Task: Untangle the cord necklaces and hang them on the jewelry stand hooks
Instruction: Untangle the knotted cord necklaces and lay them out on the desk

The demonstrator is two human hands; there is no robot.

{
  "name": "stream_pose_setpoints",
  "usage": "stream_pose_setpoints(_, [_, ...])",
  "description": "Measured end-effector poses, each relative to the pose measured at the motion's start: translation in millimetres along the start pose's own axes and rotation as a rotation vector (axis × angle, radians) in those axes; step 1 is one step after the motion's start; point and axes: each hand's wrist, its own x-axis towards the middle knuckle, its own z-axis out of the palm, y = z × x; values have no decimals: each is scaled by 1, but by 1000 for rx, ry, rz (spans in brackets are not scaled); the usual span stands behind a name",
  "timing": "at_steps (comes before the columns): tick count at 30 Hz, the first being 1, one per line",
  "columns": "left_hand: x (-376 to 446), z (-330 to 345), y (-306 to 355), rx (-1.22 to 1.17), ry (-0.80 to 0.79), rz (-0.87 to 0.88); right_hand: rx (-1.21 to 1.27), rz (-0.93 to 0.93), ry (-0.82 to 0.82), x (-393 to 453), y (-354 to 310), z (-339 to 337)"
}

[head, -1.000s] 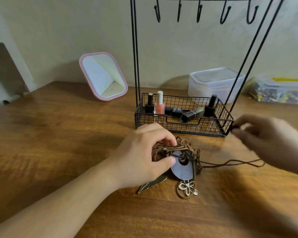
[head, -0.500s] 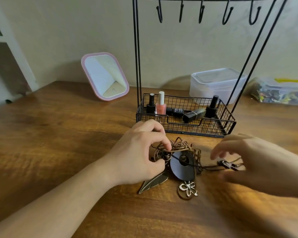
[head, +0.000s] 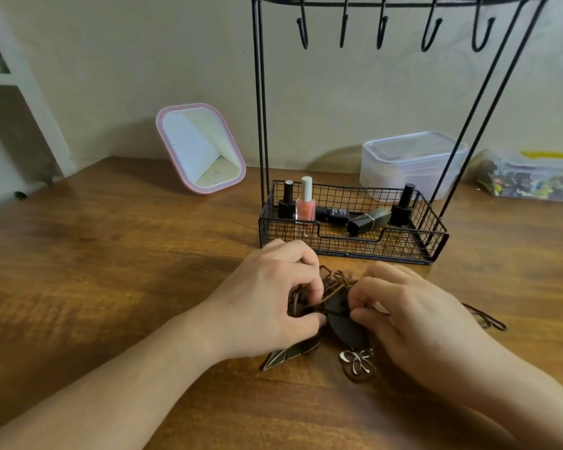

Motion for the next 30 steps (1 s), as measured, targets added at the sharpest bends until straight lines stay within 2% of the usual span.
stream_pose_setpoints(6, [1,-2,0,-110,51,-55,188,-21,127,-4,8,-8])
stream_pose_setpoints(11, [5,-5,-4,-368,119,-188,159,0,64,-2,-3,3])
stream_pose_setpoints(17, [6,-7,-4,-594,62,-288,217,-22,92,0,0,13])
stream_pose_setpoints(20, [7,-9,-5,-641,87,-332,395,-1,198,-2,4,7])
stream_pose_setpoints(22, [7,-11,-6,-694,117,-377,473,-41,282,-2,7,0])
stream_pose_setpoints(26, [9,-13,-9,-834,210,-496,604,-129,325,-5,17,-9])
stream_pose_setpoints(30, [12,-15,-19,-1031,424,-675,726,-221,449,-4,19,-15])
